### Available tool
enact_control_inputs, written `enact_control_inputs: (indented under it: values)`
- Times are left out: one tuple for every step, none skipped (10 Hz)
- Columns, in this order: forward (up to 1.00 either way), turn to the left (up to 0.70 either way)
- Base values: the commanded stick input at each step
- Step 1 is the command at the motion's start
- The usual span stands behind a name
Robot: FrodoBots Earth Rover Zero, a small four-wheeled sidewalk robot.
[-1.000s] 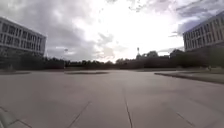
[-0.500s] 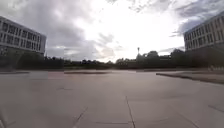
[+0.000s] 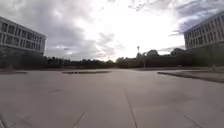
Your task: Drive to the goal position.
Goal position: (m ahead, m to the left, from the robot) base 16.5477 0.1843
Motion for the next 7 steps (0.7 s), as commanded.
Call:
enact_control_inputs:
  values:
    - [0.7, -0.16]
    - [0.7, -0.35]
    - [0.7, -0.35]
    - [0.7, -0.35]
    - [0.7, -0.35]
    - [0.7, -0.35]
    - [0.7, -0.35]
